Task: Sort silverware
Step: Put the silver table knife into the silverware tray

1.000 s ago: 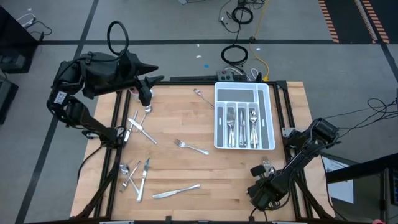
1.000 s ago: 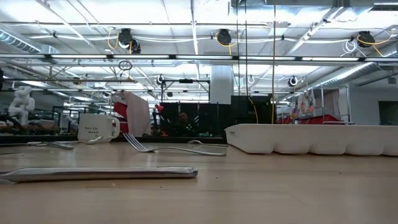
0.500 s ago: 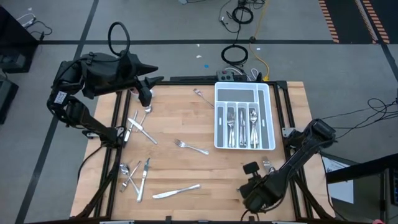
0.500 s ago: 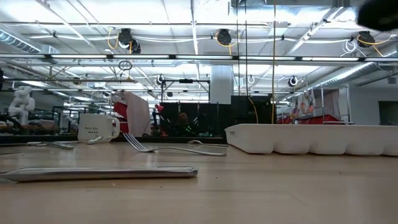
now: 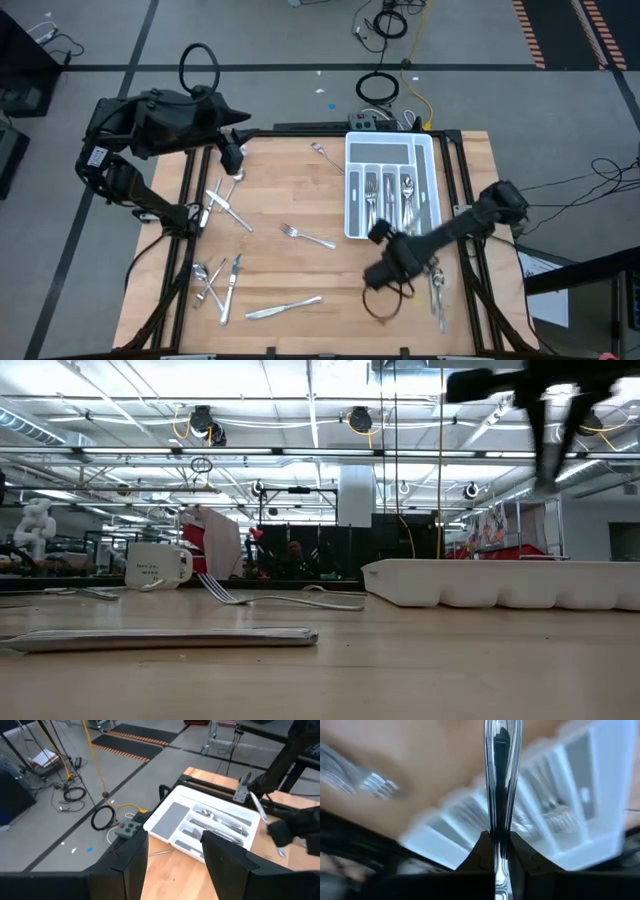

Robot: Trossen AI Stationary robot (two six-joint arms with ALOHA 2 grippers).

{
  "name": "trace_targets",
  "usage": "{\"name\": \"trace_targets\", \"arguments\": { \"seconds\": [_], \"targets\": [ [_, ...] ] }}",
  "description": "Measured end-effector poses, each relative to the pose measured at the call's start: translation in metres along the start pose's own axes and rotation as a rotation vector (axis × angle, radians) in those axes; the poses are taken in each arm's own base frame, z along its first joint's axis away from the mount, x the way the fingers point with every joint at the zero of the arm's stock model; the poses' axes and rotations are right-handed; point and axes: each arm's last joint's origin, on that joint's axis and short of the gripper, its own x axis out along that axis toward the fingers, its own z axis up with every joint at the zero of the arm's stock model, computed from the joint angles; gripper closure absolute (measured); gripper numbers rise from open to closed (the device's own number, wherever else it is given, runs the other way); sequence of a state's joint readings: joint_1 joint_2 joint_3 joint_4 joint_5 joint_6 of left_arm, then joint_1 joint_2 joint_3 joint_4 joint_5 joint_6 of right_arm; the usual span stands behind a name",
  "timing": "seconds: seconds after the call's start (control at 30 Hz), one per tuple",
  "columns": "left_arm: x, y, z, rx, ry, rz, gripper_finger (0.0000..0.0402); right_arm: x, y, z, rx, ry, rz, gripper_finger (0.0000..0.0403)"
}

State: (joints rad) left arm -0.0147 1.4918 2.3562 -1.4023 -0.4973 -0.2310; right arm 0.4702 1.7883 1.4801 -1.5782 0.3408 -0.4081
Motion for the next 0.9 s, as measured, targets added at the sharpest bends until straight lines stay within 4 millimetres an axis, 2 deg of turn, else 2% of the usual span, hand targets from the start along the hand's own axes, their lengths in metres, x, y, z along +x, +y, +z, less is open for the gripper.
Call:
{"name": "trace_targets", "arguments": {
  "seconds": [0.17,0.27,0.4,0.6,0.77,0.9],
  "targets": [
    [0.000,0.000,0.000,0.002,0.003,0.000,0.0209,0.011,-0.037,-0.030,-0.130,0.026,0.000,0.0402],
    [0.000,0.000,0.000,0.002,0.003,0.001,0.0209,0.021,-0.057,-0.049,-0.132,0.050,0.011,0.0402],
    [0.000,0.000,0.000,0.002,0.003,0.001,0.0209,0.037,-0.073,-0.079,-0.161,0.082,0.059,0.0402],
    [0.000,0.000,-0.002,0.013,0.014,0.008,0.0209,0.071,-0.068,-0.099,-0.275,0.106,0.036,0.0402],
    [0.000,0.002,-0.004,0.027,0.029,0.043,0.0209,0.099,-0.050,-0.098,-0.373,0.083,-0.025,0.0402],
    [0.000,0.003,-0.004,0.035,0.031,0.071,0.0209,0.118,-0.034,-0.096,-0.380,0.071,-0.040,0.0402]
  ]
}}
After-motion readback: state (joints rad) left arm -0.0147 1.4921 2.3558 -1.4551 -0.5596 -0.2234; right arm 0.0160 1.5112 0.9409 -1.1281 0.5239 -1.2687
